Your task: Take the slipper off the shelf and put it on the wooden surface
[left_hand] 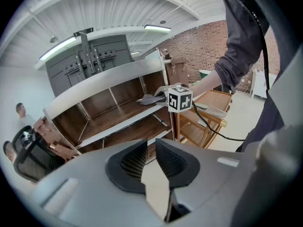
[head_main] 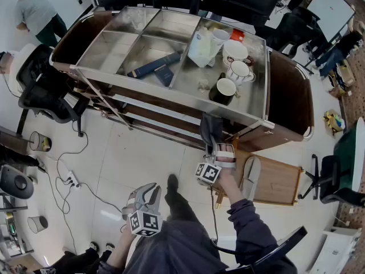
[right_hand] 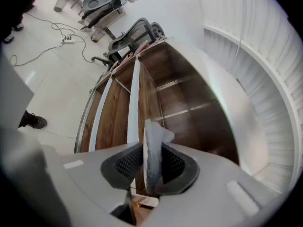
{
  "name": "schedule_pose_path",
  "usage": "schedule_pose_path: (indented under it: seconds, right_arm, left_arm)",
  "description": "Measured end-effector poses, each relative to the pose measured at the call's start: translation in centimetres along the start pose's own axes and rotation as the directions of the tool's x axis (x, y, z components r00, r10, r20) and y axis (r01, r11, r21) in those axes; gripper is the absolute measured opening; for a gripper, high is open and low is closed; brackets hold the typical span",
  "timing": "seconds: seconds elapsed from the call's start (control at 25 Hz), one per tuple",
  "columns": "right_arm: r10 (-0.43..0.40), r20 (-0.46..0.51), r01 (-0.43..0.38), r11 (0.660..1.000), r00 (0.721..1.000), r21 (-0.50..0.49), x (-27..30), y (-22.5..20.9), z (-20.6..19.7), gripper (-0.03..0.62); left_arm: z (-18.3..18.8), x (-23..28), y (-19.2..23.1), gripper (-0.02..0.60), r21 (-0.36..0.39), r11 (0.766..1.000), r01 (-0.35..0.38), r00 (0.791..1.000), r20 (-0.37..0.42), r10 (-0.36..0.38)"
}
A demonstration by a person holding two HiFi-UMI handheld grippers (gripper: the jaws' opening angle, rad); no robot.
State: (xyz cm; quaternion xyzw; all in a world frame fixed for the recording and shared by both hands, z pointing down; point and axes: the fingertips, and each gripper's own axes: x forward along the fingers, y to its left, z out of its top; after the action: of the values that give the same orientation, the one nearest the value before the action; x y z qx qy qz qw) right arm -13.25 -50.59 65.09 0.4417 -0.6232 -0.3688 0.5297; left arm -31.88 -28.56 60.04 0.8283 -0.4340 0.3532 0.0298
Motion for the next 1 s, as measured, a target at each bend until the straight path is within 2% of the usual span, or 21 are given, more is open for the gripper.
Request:
schedule_pose_path:
  seconds: [0.16,0.32,0.44,0.56,0.8,1.0]
  right_arm:
    - [-0.035,0.067,0.033,0.999,0.997,0.031,-11.7,0.1,1.5,0.087]
    - [-0.034,0.137,0.026,0.998,0.990,0.059,-24.9,1.5,2.0,0.087]
    - [-0.019,0.140,0.011,0.998,0.990,0.060,-34.5,4.1,-0.5,0.087]
    - [0.027,0.107,-0.034,0.997,0.994,0.065,-42.0,7.9,-3.8,0.087]
    - [0.119,-0.057,-0.115,0.991,0.991,0.070,-50.6,13.5,-13.5,0.089]
    - [0.132,-0.152,-0.119,0.988,0.980,0.097,-52.1,15.5,-20.3,0.087]
  left_arm:
    - [-2.2,-6.3,-5.2,0.066,0.014,0.999,-0.033,0.999,0.030,0.032]
    - [-4.0,-12.3,-11.7,0.058,-0.003,0.999,-0.038,0.997,0.063,0.038]
    - [-4.4,-15.3,-17.4,0.058,0.005,1.000,0.000,0.996,0.085,0.000]
    - [-4.4,-17.3,-21.4,0.058,0.021,0.999,0.025,0.994,0.110,-0.027]
    - [-1.3,-18.0,-27.7,0.058,0.076,0.992,0.096,0.979,0.171,-0.108]
    - [-0.3,-17.0,-32.8,0.058,0.130,0.977,0.170,0.969,0.160,-0.190]
